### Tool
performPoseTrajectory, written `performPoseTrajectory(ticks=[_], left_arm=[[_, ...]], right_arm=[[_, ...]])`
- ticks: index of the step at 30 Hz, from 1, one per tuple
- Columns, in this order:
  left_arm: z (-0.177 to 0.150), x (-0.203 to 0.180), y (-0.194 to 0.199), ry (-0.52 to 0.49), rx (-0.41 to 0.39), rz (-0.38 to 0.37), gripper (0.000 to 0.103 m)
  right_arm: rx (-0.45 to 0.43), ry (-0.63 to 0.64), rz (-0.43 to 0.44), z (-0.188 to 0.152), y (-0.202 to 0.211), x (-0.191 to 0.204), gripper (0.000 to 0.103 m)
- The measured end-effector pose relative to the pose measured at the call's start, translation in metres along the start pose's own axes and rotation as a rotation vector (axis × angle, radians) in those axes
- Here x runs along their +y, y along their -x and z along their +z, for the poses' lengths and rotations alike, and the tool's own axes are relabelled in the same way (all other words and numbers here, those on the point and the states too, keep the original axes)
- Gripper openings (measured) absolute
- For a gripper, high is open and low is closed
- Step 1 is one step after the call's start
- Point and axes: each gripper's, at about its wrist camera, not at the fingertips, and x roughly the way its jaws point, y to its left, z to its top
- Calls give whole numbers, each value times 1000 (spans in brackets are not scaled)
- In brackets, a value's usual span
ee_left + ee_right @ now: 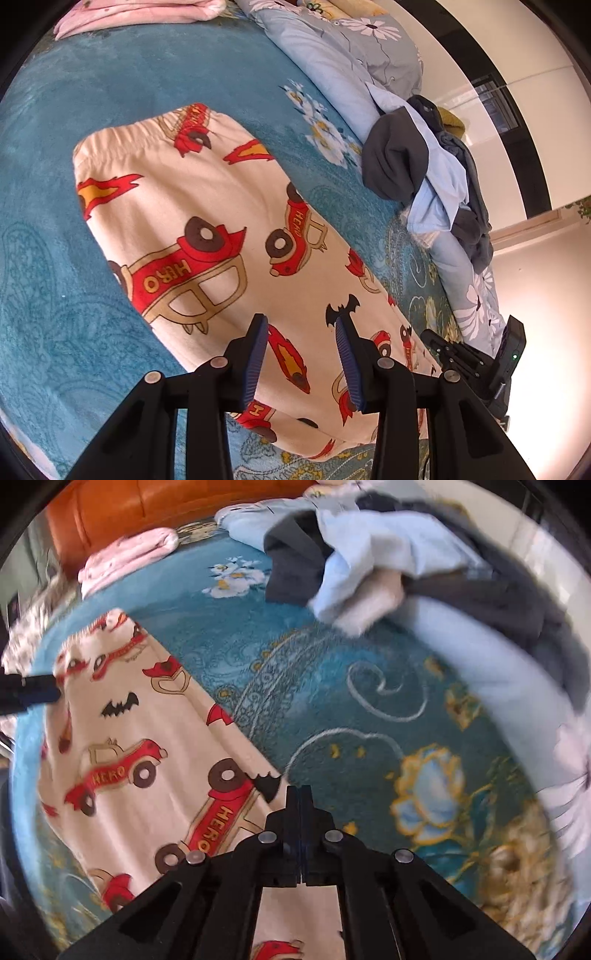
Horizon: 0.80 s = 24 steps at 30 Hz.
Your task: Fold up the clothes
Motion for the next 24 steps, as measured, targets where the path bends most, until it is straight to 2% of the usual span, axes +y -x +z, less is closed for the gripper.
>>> performPoseTrajectory(ticks=[5, 6, 7, 9, 11, 13, 17, 20, 22, 24], left_arm=[[2, 0, -3, -3, -6, 27, 42], [2, 0, -6, 9, -5, 26, 43], [4, -8, -10, -20, 5, 27, 44], [8, -24, -19, -81, 26, 30, 46], [14, -44, -34, -159, 81, 47, 55], [22, -55, -52, -144, 129, 54, 57], [39, -53, -89, 82, 225, 14, 57], [48, -56, -109, 193, 235, 72, 57], [52, -62, -115, 235, 243, 121, 57], [55, -66, -118, 261, 253, 158, 57]], right_arm=[[-29, -31, 64, -11, 19, -14, 0], [-26, -36, 80, -14, 23, -18, 3], [-6, -42, 99, -16, 25, -24, 7], [30, -41, 97, -21, 20, -29, 28], [67, -32, 89, -27, 16, -33, 32], [87, -34, 93, -34, 14, -36, 32], [110, 0, 84, -41, 7, -28, 32], [103, 12, 72, -45, 9, -23, 32], [97, 20, 78, -49, 11, -19, 32], [85, 37, 67, -52, 13, -14, 27]])
